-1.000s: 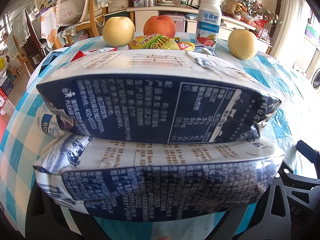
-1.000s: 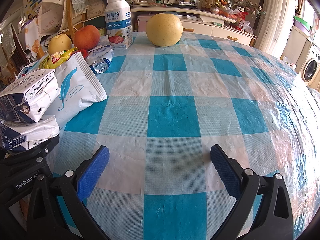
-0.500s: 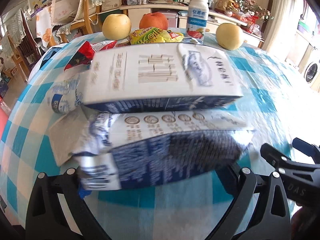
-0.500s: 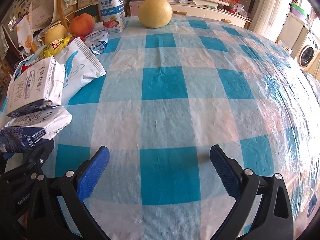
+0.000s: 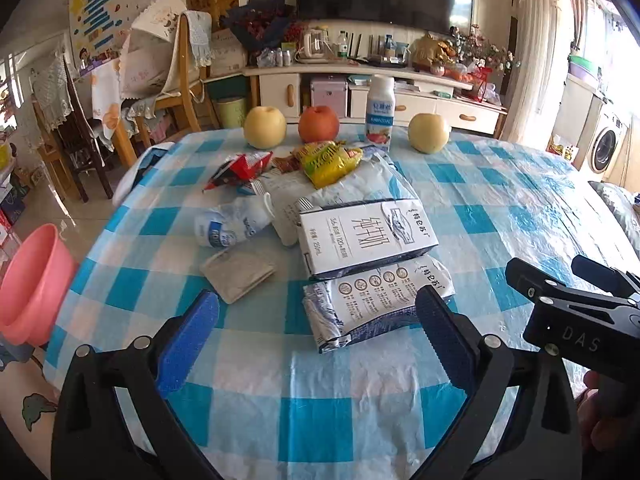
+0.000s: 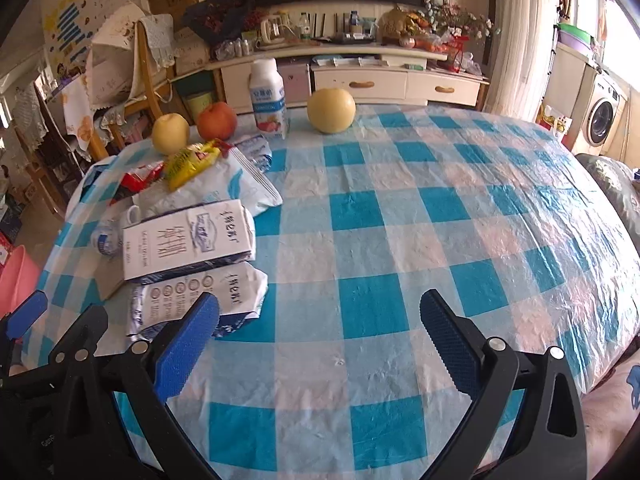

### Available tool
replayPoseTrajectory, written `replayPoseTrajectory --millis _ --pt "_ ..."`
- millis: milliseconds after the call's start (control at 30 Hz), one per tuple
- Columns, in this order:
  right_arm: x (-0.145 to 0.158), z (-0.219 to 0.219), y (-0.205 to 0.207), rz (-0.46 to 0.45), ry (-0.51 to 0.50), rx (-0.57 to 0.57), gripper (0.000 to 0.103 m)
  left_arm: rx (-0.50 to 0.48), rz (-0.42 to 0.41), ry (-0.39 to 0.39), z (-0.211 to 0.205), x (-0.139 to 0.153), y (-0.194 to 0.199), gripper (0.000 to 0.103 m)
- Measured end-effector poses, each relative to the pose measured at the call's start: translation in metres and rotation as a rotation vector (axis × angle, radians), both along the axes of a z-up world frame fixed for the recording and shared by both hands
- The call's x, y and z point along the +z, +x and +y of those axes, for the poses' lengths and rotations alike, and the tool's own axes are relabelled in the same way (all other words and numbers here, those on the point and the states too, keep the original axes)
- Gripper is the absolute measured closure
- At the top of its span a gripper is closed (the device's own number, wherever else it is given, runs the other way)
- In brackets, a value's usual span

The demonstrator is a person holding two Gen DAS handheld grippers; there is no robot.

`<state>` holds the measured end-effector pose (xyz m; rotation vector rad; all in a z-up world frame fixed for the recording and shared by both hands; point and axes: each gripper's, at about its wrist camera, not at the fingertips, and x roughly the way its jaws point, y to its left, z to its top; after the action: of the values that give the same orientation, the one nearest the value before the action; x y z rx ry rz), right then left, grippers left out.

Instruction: Collect trash

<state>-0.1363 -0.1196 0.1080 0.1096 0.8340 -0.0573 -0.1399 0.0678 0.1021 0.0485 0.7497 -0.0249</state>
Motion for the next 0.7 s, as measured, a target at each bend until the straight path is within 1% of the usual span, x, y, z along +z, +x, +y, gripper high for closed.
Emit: replayPoseTrajectory --millis 167,333,500,700 --pt "0.031 0.015 -0.032 -0.116 -0.016 0.005 0.004 0.014 -0.069 0.017 0.018 0.028 -0.023 0.004" --pt "0.053 0.027 -0.059 -0.21 -0.038 0.011 0.004 0.037 -0.148 0.025 0.036 0.055 -0.044 0.004" --pt "0.066 0.04 -0.078 -0.283 -0.084 0.028 0.004 0.061 -0.201 0.026 0.05 0.073 -0.061 0.004" --pt "0.073 0.052 -0.091 -0.332 -0.101 0.055 0.004 0.09 -0.246 0.025 0.061 0.085 -0.072 0.004"
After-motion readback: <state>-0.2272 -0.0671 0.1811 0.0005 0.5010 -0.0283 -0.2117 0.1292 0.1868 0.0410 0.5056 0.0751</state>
